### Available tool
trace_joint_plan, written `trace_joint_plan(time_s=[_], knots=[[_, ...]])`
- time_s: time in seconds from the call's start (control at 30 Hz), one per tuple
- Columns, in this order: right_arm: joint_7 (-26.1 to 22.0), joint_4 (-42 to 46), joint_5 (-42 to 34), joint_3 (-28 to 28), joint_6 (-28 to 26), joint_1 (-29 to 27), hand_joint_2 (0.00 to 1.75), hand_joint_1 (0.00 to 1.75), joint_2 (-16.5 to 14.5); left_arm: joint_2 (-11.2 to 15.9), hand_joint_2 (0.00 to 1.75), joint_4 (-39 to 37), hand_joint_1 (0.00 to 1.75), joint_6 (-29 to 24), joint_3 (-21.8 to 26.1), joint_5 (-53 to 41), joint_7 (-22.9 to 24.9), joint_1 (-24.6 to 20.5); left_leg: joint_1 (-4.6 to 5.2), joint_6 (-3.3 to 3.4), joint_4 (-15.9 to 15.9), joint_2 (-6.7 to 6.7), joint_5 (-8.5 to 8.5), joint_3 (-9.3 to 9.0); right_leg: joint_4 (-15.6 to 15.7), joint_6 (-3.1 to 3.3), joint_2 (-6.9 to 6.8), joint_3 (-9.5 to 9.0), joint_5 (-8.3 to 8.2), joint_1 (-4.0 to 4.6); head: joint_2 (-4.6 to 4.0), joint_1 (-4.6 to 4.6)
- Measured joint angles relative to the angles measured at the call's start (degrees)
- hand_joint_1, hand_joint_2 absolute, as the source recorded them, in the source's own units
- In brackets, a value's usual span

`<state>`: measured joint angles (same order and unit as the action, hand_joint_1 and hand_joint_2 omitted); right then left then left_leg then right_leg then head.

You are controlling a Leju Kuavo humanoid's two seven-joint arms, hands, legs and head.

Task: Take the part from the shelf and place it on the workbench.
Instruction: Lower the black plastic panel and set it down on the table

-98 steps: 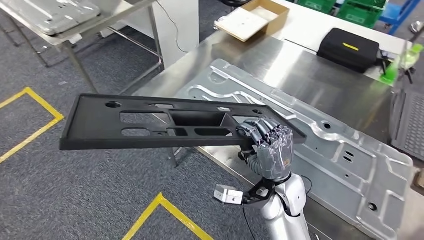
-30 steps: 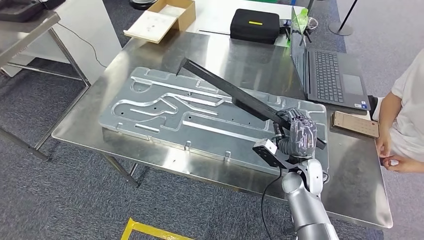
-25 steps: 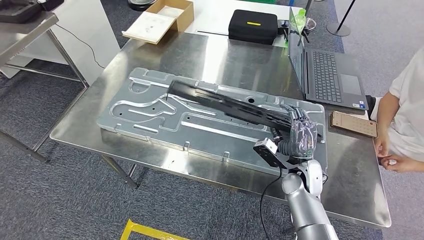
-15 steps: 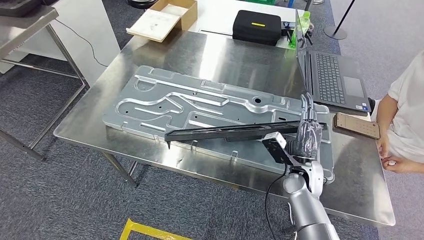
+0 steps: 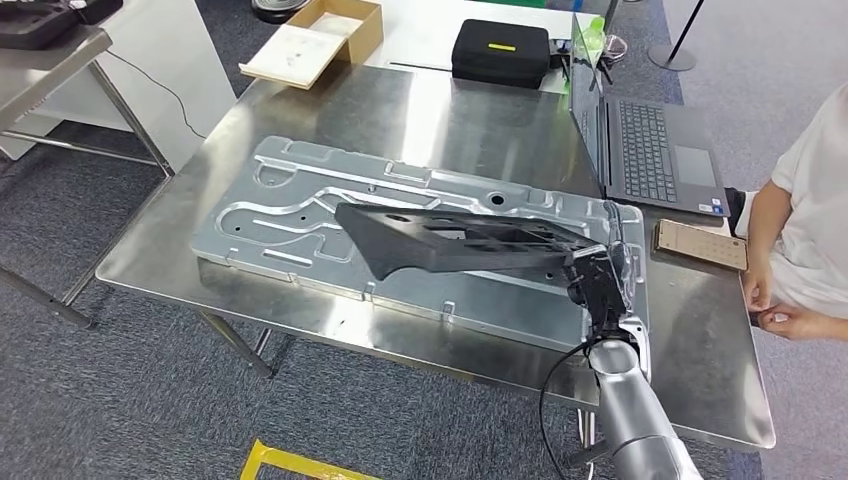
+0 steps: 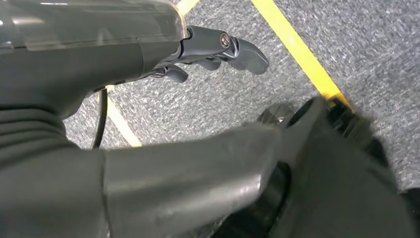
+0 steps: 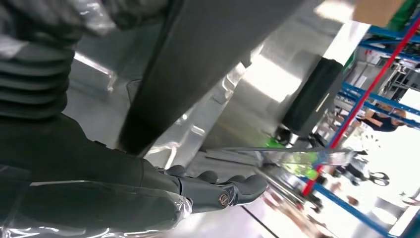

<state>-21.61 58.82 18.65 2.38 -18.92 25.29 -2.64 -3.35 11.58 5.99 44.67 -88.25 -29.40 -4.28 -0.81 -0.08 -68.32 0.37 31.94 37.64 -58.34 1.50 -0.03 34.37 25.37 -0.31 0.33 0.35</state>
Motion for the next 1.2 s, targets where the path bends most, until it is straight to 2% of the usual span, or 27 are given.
trace_joint_plan(time_s=[0.03, 0.07, 0.1, 0.13, 0.2, 0.23, 0.3, 0.37, 0.43, 0.53, 0.57, 0.6, 0.63, 0.7, 0.73, 0.77, 0.83, 0.9, 0.97, 1.03, 1.07, 1.1, 1.13, 1.2], knots=[[0.15, -0.60, -1.93, 0.00, 2.03, 0.32, 0.00, 0.00, 0.13, 0.03, 0.00, 0.00, 0.00, -0.02, -0.01, 0.02, 0.00, 0.15, -0.01, -0.07, -3.40, 0.00, 1.32, 1.56, -0.05, 0.12, 0.04, 0.03, 0.02, 0.09, 0.00, 0.00], [0.38, -1.27, -4.03, 0.00, 4.43, 0.66, 0.00, 0.00, 0.26, 0.08, 0.00, 0.00, 0.00, -0.05, -0.01, 0.03, 0.00, 0.30, -0.01, -0.12, -5.41, 0.00, 1.67, 2.48, -0.13, 0.17, 0.14, 0.02, 0.06, 0.17, 0.00, 0.00], [0.63, -1.95, -6.03, 0.01, 6.73, 1.01, 0.00, 0.00, 0.40, 0.14, 0.00, 0.00, 0.00, -0.09, -0.01, 0.03, 0.00, 0.42, -0.01, -0.12, -5.50, 0.01, 1.00, 2.50, -0.24, 0.19, 0.27, 0.01, 0.12, 0.22, 0.00, 0.00], [0.82, -2.56, -7.57, 0.02, 8.62, 1.30, 0.00, 0.00, 0.56, 0.20, 0.00, 0.00, 0.00, -0.15, -0.02, 0.03, 0.00, 0.48, -0.01, -0.04, -3.36, 0.00, -0.60, 1.47, -0.39, 0.17, 0.42, -0.02, 0.19, 0.24, 0.00, 0.00], [0.99, -3.47, -9.26, 0.03, 10.79, 1.73, 0.00, 0.00, 0.82, 0.34, 0.00, 0.00, 0.00, -0.24, -0.02, 0.02, -0.02, 0.44, 0.08, 0.27, 4.02, -0.01, -3.99, -2.10, -0.88, -0.11, 0.66, 0.03, 0.45, 0.38, 0.00, 0.00], [1.09, -3.83, -9.64, 0.03, 11.39, 1.96, 0.00, 0.00, 0.97, 0.40, 0.00, 0.00, 0.00, -0.28, -0.02, 0.02, -0.03, 0.39, 0.16, 0.47, 6.86, -0.03, -4.89, -3.46, -1.11, -0.35, 0.77, 0.12, 0.55, 0.47, 0.00, 0.01], [1.82, -4.69, -11.11, 0.02, 13.44, 2.64, 0.00, 0.00, 1.30, 0.46, 0.00, 0.00, 0.00, -0.35, -0.03, 0.00, -0.08, 0.34, 0.34, 0.83, 8.87, -0.09, -5.07, -4.31, -1.30, -0.91, 0.88, 0.29, 0.57, 0.59, 0.00, 0.02], [3.08, -6.16, -13.32, -0.04, 17.25, 3.67, 0.87, 0.00, 2.05, 0.49, 0.00, 0.00, 0.00, -0.39, -0.09, -0.08, -0.14, 0.36, 0.20, 1.39, 9.24, -0.04, -5.46, -4.43, -1.30, -1.46, 0.93, 0.27, 0.56, 0.50, 0.00, 0.01], [4.07, -8.31, -14.86, -0.31, 20.72, 4.94, 1.75, 0.00, 3.20, 0.52, 0.00, 0.00, 0.00, -0.40, -0.20, -0.17, -0.25, 0.32, -0.04, 2.07, 9.85, 0.13, -5.92, -4.66, -3.59, -2.10, 0.82, 1.21, 2.22, 0.38, 0.00, 0.05], [4.61, -12.44, -15.41, -0.89, 21.59, 6.26, 1.75, 0.00, 4.83, 0.56, 0.00, 0.00, 0.00, -0.51, -0.31, -0.29, -0.40, 0.21, -0.11, 2.49, 10.06, 0.19, -6.18, -4.57, -13.18, -3.02, 0.63, 5.62, 7.12, -0.21, 0.00, 0.08], [4.64, -13.70, -15.39, -1.01, 21.14, 6.51, 1.75, 0.00, 5.15, 0.57, 0.00, 0.00, 0.00, -0.55, -0.33, -0.33, -0.44, 0.21, -0.11, 2.49, 10.05, 0.17, -6.19, -4.53, -15.30, -3.23, 0.58, 6.57, 7.64, -0.41, 0.00, 0.08], [4.68, -14.73, -15.30, -1.13, 20.66, 6.84, 1.75, 0.00, 5.36, 0.58, 0.00, 0.00, 0.00, -0.58, -0.34, -0.34, -0.47, 0.23, -0.12, 2.47, 10.03, 0.15, -6.20, -4.54, -15.39, -3.36, 0.51, 6.52, 7.08, -0.57, 0.00, 0.08], [4.71, -15.61, -15.16, -1.25, 20.21, 7.26, 1.75, 0.00, 5.57, 0.58, 0.00, 0.00, 0.00, -0.59, -0.36, -0.34, -0.49, 0.23, -0.12, 2.44, 10.02, 0.14, -6.21, -4.59, -13.36, -3.40, 0.42, 5.39, 5.60, -0.70, 0.00, 0.09], [5.04, -17.02, -14.35, -1.61, 19.62, 8.37, 1.75, 0.00, 6.08, 0.57, 0.00, 0.00, 0.00, -0.58, -0.44, -0.42, -0.56, 0.21, -0.07, 2.20, 9.96, 0.13, -6.21, -4.73, -5.78, -3.14, 0.19, 1.32, 2.31, -0.71, 0.00, 0.09], [5.28, -17.62, -13.67, -1.90, 19.47, 8.92, 1.75, 0.00, 6.37, 0.56, 0.00, 0.00, 0.00, -0.57, -0.52, -0.46, -0.60, 0.18, -0.02, 1.92, 9.95, 0.09, -6.23, -4.73, -2.73, -2.86, 0.14, -0.23, 1.40, -0.57, 0.00, 0.08], [5.57, -18.27, -12.77, -2.30, 19.39, 9.45, 1.75, 0.00, 6.62, 0.55, 0.00, 0.00, 0.00, -0.57, -0.65, -0.51, -0.64, 0.16, 0.02, 1.57, 9.94, 0.05, -6.24, -4.72, -0.94, -2.56, 0.11, -1.06, 1.11, -0.37, 0.00, 0.08], [6.04, -19.56, -10.55, -3.35, 19.60, 10.48, 1.75, 0.00, 7.27, 0.54, 0.00, 0.00, 0.00, -0.57, -0.94, -0.55, -0.74, 0.12, -0.05, 0.79, 10.13, -0.05, -6.36, -4.78, -0.22, -1.93, 0.11, -1.24, 1.12, -0.03, 0.00, 0.05], [6.40, -20.90, -8.10, -4.45, 19.41, 11.62, 1.75, 0.00, 8.09, 0.56, 0.00, 0.00, 0.00, -0.57, -1.20, -0.58, -0.81, 0.11, -0.22, 0.26, 9.56, -0.15, -5.81, -4.60, 0.52, -1.21, -0.02, -1.69, 0.66, -0.22, 0.00, 0.05], [6.52, -22.16, -6.02, -5.10, 17.28, 12.64, 1.75, 0.00, 8.69, 0.58, 0.00, 0.00, 0.00, -0.57, -1.34, -0.57, -0.82, 0.15, -0.30, 0.04, 5.34, -0.21, -3.05, -2.69, 1.17, -0.58, -0.27, -2.00, 0.17, -0.45, 0.00, -0.02], [6.40, -22.76, -4.11, -5.22, 12.63, 12.99, 1.75, 0.00, 8.93, 0.58, 0.00, 0.00, 0.00, -0.58, -1.42, -0.54, -0.83, 0.28, -0.32, -0.16, -1.90, -0.21, 0.47, 0.63, 1.20, -0.34, -0.53, -1.86, 0.09, -0.30, 0.00, -0.09], [6.54, -22.80, -2.96, -5.22, 9.75, 12.93, 1.75, 0.00, 8.96, 0.58, 0.00, 0.00, 0.00, -0.60, -1.46, -0.51, -0.83, 0.38, -0.35, -0.31, -4.39, -0.21, 1.15, 1.77, 1.15, -0.34, -0.59, -1.80, 0.09, -0.25, 0.00, -0.09], [6.81, -22.81, -1.52, -5.22, 6.74, 12.72, 1.75, 0.00, 8.96, 0.58, 0.00, 0.00, 0.00, -0.63, -1.50, -0.50, -0.83, 0.48, -0.41, -0.45, -4.92, -0.20, 0.73, 2.01, 1.06, -0.38, -0.64, -1.74, 0.12, -0.24, 0.00, -0.09], [7.25, -22.75, 0.12, -5.22, 3.87, 12.45, 1.75, 0.00, 8.96, 0.58, 0.00, 0.00, 0.00, -0.68, -1.53, -0.49, -0.83, 0.56, -0.51, -0.58, -3.07, -0.18, -0.76, 1.13, 0.85, -0.49, -0.64, -1.65, 0.19, -0.31, 0.00, -0.09], [8.25, -22.25, 3.44, -5.22, -0.10, 11.98, 1.75, 0.00, 8.96, 0.56, 0.00, -0.01, 0.00, -0.75, -1.60, -0.43, -0.83, 0.66, -0.74, -0.82, 3.95, -0.25, -4.11, -2.22, -0.04, -1.00, -0.53, -1.16, 0.57, -0.42, 0.00, -0.10]])
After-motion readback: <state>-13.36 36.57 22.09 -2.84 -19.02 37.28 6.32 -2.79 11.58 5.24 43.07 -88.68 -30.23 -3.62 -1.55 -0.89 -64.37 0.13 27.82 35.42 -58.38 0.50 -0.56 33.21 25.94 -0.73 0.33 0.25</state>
